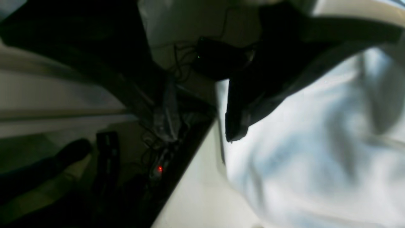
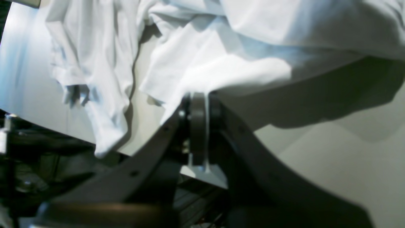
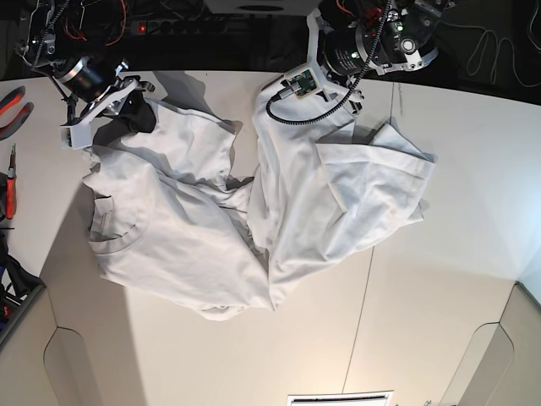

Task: Layout the t-shirt on the table in an organized manner, then fold the t-shirt properly
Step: 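Lift the gripped t-shirt edges with both grippers, pulling them apart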

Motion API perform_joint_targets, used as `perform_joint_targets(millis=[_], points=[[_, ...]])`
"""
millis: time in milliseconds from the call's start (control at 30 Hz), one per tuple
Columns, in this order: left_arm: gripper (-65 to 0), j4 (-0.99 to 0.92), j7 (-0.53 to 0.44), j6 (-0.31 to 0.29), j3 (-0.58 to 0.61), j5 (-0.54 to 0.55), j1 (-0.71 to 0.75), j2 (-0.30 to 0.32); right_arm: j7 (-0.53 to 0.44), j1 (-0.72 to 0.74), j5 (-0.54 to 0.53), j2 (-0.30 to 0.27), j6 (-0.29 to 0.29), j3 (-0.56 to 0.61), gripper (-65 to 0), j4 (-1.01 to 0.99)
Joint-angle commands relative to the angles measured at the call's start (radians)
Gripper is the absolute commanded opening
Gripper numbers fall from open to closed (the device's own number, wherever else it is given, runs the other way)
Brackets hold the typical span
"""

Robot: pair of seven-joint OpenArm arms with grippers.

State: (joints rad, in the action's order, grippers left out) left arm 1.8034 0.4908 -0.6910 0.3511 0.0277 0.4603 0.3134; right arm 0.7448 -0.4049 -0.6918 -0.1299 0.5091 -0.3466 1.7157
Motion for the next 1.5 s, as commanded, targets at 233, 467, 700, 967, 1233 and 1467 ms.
perform_joint_targets(millis=[233,467,700,967,1233,1467], points=[[-36.9,-0.058,-0.021,0.06,-0.002,-0.029,-0.036,0.003,-0.019,0.0,-0.019,-0.005,0.011,-0.003,-65.0,0.018],[-36.9,-0.058,-0.007,0.06,-0.002,-0.055,-0.036,0.006,-0.023,0.0,-0.019,-0.006,0.011,-0.003,-65.0,0.018],[-47.6,-0.064,0.03,0.136,-0.002,-0.058,-0.036,0.006,-0.023,0.0,-0.019,-0.005,0.011,-0.003,-65.0,0.018],[-65.0,-0.064,0.03,0.195,-0.002,-0.072,-0.036,0.006,-0.023,0.0,-0.019,-0.005,0.011,-0.003,-65.0,0.018],[-65.0,0.023,0.094,0.239,-0.052,-0.071,-0.036,0.006,-0.022,0.0,-0.072,-0.006,0.039,-0.003,-65.0,0.043],[-65.0,0.267,0.15,0.238,-0.238,-0.011,-0.036,0.006,-0.018,0.0,-0.067,-0.006,0.04,-0.003,-65.0,0.235]])
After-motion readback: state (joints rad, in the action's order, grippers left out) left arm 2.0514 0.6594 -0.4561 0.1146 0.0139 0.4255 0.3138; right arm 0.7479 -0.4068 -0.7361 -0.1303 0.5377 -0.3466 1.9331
